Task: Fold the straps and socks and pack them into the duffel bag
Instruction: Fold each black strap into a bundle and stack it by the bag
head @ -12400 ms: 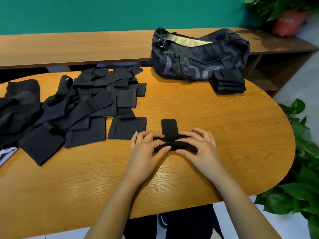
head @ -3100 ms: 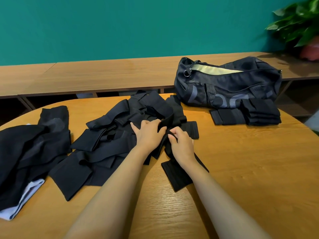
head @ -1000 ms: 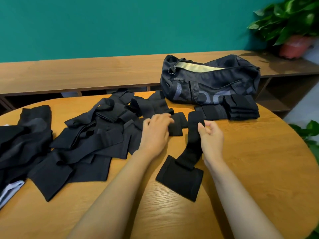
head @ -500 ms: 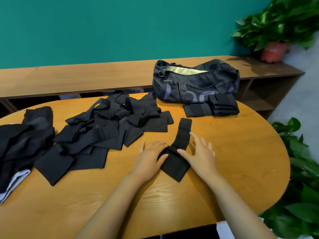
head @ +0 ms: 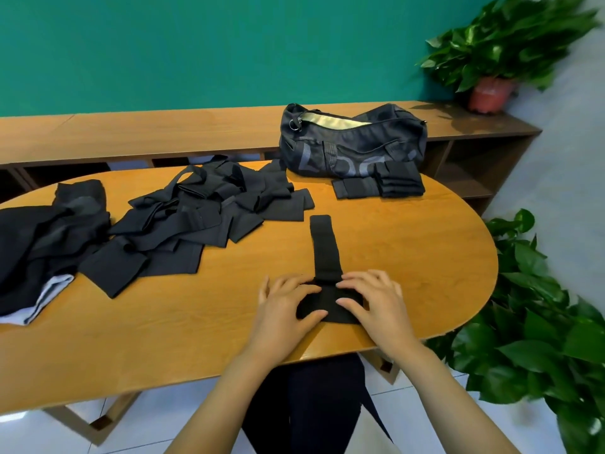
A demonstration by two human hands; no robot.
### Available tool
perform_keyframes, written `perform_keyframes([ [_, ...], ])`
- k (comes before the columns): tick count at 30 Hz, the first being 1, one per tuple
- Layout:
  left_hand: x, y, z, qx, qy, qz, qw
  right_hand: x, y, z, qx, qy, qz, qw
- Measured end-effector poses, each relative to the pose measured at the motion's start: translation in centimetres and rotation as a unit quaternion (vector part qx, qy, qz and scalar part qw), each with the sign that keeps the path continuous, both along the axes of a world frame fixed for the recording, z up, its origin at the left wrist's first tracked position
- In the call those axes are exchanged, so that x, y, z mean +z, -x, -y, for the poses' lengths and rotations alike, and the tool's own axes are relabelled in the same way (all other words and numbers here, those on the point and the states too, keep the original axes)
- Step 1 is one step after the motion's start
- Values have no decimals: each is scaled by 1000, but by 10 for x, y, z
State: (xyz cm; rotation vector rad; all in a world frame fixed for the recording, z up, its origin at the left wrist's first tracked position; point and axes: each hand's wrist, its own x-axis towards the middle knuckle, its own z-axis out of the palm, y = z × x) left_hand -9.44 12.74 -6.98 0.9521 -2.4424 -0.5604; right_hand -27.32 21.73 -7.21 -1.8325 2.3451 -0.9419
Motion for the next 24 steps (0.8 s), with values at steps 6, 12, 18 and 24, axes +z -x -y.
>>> perform_keyframes([
  [6, -3, -8, -5, -9, -49, 34, 998, -19, -3, -16, 25, -16, 52, 998],
  [12, -6, -5, -7, 22, -57, -9, 998, -16, -5, -16, 25, -16, 81, 996],
  [18, -7, -3, -8, 36, -40, -27, 998, -18, -10, -12, -4, 15, 79, 997],
  [24, -9, -2, -8, 48, -20, -35, 998, -17, -15, -5, -49, 21, 95, 994],
])
